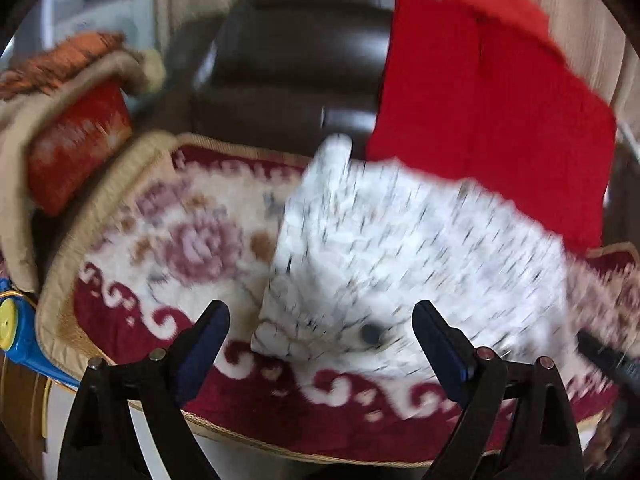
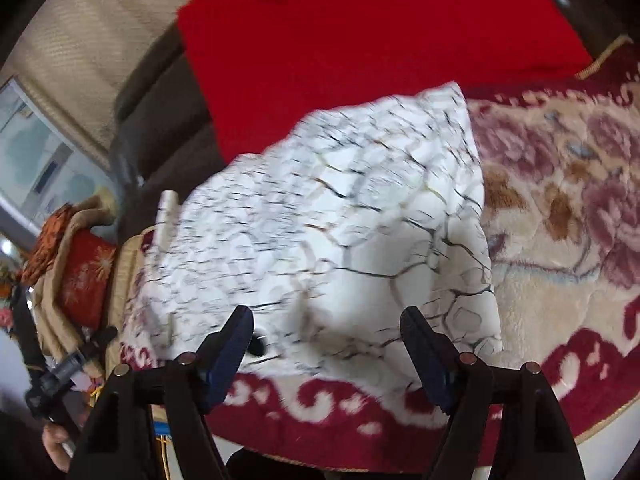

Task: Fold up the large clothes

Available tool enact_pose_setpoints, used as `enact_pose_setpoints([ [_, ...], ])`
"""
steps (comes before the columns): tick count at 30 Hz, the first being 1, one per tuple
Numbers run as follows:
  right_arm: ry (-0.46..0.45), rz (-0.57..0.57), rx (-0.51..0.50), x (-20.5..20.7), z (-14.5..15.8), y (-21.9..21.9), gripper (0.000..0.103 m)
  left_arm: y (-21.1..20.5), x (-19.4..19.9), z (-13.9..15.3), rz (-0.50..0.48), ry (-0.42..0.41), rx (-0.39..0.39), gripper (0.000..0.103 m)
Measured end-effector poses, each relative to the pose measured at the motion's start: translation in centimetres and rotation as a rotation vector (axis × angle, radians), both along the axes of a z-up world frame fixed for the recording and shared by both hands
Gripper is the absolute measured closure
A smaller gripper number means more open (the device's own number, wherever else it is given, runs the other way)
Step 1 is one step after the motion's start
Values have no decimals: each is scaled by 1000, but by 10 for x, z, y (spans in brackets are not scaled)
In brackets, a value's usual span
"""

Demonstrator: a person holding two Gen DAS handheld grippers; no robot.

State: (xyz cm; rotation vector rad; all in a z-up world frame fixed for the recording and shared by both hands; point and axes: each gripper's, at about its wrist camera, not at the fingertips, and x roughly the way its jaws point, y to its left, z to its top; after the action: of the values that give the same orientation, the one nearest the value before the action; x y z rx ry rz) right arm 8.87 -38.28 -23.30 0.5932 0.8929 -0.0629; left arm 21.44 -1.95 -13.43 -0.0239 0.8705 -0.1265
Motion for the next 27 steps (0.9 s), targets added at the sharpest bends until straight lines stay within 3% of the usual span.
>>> enact_pose_setpoints([
  [4,-90,26,3,-15,45,11,24,-4,-26,56,-19,-88,-58,10],
  [7,-172,34,-21,-22,77,18,24,-21,-42,79,-17,-174,38,8],
  [9,-222,39,-47,-23,91,22,24,-30,-38,78,-25,-187,85,6],
  [13,-291,13,-152,-6,92,30,24,-45,-12,40,-30,-131,88,6],
  [15,-254,-4,-177,12,72,30,24,-50,8,4,-40,-60,61,6],
  [19,-92,5,-123,58,10,20,24,-57,57,-76,-31,81,66,6],
  [23,-29,22,-141,90,-23,10,24,-56,87,-110,-5,83,76,6],
  [27,-74,-8,-159,107,-31,-6,24,-53,119,-134,31,105,114,6],
])
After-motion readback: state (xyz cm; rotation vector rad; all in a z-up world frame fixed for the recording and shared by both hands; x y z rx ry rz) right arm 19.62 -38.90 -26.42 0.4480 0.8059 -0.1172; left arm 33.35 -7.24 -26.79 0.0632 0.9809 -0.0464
